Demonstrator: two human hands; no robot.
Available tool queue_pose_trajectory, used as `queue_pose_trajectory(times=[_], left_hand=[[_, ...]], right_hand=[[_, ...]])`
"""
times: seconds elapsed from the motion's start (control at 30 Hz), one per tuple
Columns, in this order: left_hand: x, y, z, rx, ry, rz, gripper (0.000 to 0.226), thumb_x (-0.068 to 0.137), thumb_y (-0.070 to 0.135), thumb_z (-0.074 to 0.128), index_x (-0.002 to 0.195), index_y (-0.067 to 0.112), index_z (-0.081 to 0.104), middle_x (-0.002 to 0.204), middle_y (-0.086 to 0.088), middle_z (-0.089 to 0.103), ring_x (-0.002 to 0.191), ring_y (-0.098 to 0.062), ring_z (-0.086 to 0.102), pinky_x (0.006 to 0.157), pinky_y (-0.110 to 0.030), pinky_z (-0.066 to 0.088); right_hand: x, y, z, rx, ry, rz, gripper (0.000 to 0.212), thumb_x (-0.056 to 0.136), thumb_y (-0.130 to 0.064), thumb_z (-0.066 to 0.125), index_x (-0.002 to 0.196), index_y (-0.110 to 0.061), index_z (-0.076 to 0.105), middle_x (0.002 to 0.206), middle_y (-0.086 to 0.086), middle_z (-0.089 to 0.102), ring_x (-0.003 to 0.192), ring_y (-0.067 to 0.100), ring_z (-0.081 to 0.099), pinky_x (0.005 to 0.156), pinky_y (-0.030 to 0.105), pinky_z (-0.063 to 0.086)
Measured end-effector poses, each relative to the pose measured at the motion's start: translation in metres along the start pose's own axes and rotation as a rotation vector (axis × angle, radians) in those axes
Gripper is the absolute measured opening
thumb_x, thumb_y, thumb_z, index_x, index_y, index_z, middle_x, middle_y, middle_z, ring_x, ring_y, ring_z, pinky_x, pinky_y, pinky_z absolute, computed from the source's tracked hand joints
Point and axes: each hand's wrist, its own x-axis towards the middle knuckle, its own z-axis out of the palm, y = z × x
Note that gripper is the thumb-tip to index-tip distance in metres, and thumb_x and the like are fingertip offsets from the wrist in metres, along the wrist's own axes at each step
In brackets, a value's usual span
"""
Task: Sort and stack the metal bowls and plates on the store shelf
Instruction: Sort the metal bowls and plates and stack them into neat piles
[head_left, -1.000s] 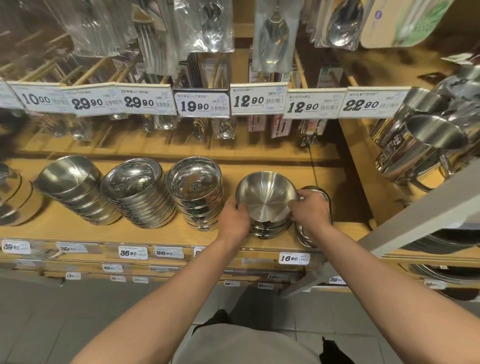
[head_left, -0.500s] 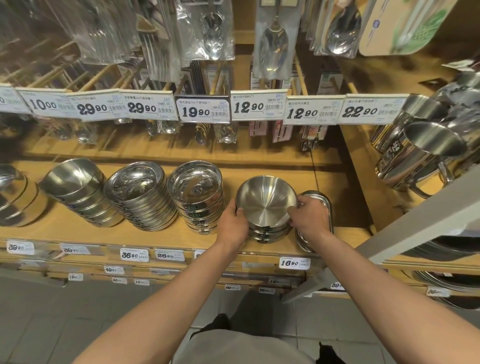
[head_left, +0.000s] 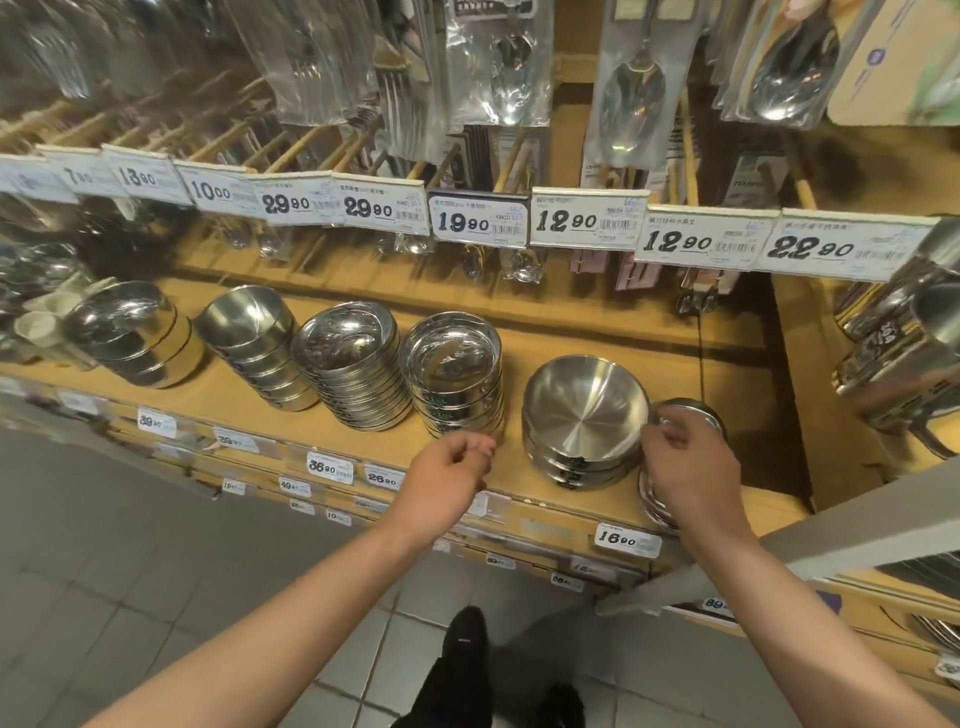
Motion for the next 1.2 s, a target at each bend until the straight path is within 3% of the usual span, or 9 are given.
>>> queue_pose_trajectory(times=[0.07, 0.23, 0.37, 0.43, 0.57, 0.73, 0.93, 1.07, 1.2], left_hand=[[-0.013, -0.002, -0.024, -0.042, 0.054, -0.020, 0.020, 0.102, 0.013, 0.053, 0.098, 0.020, 0.071, 0.092, 0.001, 0.069, 0.088, -0.017, 0.063, 0.087, -0.039, 0.057], [-0.040, 0.001, -0.096, -0.194, 0.231, -0.082, 0.015, 0.103, 0.011, 0.053, 0.102, 0.013, 0.068, 0.097, -0.003, 0.067, 0.090, -0.017, 0.064, 0.076, -0.026, 0.054], [-0.059, 0.001, -0.159, -0.306, 0.357, -0.098, 0.013, 0.100, 0.012, 0.057, 0.105, 0.012, 0.069, 0.094, -0.005, 0.067, 0.086, -0.016, 0.065, 0.072, -0.023, 0.055], [-0.069, -0.004, -0.191, -0.365, 0.394, -0.106, 0.013, 0.099, 0.013, 0.058, 0.106, 0.012, 0.069, 0.096, -0.005, 0.070, 0.088, -0.016, 0.067, 0.074, -0.024, 0.056], [-0.086, -0.017, -0.257, -0.433, 0.385, -0.107, 0.015, 0.099, 0.014, 0.058, 0.108, 0.009, 0.069, 0.101, -0.006, 0.070, 0.088, -0.017, 0.065, 0.089, -0.036, 0.055], [-0.101, -0.040, -0.344, -0.433, 0.343, -0.130, 0.014, 0.098, 0.020, 0.062, 0.105, 0.011, 0.070, 0.088, 0.000, 0.069, 0.077, -0.012, 0.064, 0.072, -0.028, 0.055], [-0.104, -0.079, -0.425, -0.498, 0.362, -0.154, 0.010, 0.100, 0.016, 0.060, 0.101, 0.010, 0.068, 0.086, -0.003, 0.065, 0.074, -0.014, 0.060, 0.091, -0.037, 0.055], [-0.094, -0.098, -0.457, -0.493, 0.343, -0.197, 0.009, 0.102, 0.017, 0.057, 0.096, 0.012, 0.061, 0.083, -0.004, 0.059, 0.075, -0.016, 0.055, 0.081, -0.031, 0.053], [-0.070, -0.106, -0.480, -0.523, 0.369, -0.196, 0.010, 0.102, 0.014, 0.055, 0.097, 0.010, 0.062, 0.081, -0.005, 0.059, 0.074, -0.017, 0.054, 0.082, -0.034, 0.051]], right_hand=[[-0.009, -0.009, 0.004, 0.069, -0.024, -0.031, 0.033, 0.097, -0.027, 0.059, 0.129, -0.019, 0.062, 0.100, -0.013, 0.060, 0.088, -0.003, 0.053, 0.068, 0.012, 0.035], [-0.032, -0.046, 0.031, 0.215, -0.303, -0.059, 0.021, 0.099, -0.032, 0.057, 0.118, -0.031, 0.066, 0.102, -0.022, 0.063, 0.101, 0.012, 0.066, 0.083, 0.029, 0.054], [-0.054, -0.081, 0.058, 0.220, -0.432, -0.141, 0.014, 0.100, -0.039, 0.055, 0.091, -0.043, 0.066, 0.083, -0.019, 0.071, 0.077, -0.003, 0.067, 0.055, 0.009, 0.051], [-0.065, -0.094, 0.071, 0.220, -0.464, -0.144, 0.014, 0.100, -0.042, 0.055, 0.093, -0.042, 0.067, 0.087, -0.023, 0.072, 0.079, -0.006, 0.067, 0.058, 0.012, 0.053], [-0.087, -0.117, 0.111, 0.265, -0.509, -0.072, 0.015, 0.100, -0.038, 0.057, 0.105, -0.034, 0.071, 0.090, -0.017, 0.075, 0.087, 0.004, 0.072, 0.077, 0.030, 0.059], [-0.128, -0.160, 0.180, 0.316, -0.524, -0.002, 0.018, 0.101, -0.037, 0.056, 0.104, -0.027, 0.071, 0.091, -0.012, 0.077, 0.084, 0.006, 0.074, 0.079, 0.033, 0.059], [-0.177, -0.209, 0.270, 0.371, -0.561, 0.125, 0.020, 0.100, -0.031, 0.057, 0.106, -0.018, 0.071, 0.102, 0.004, 0.076, 0.096, 0.018, 0.073, 0.077, 0.034, 0.061], [-0.190, -0.224, 0.306, 0.368, -0.595, 0.173, 0.022, 0.101, -0.034, 0.056, 0.111, -0.019, 0.069, 0.107, 0.003, 0.074, 0.099, 0.018, 0.071, 0.072, 0.029, 0.060], [-0.179, -0.239, 0.340, 0.389, -0.576, 0.219, 0.022, 0.100, -0.034, 0.058, 0.109, -0.017, 0.068, 0.108, 0.007, 0.073, 0.096, 0.020, 0.071, 0.066, 0.027, 0.061]])
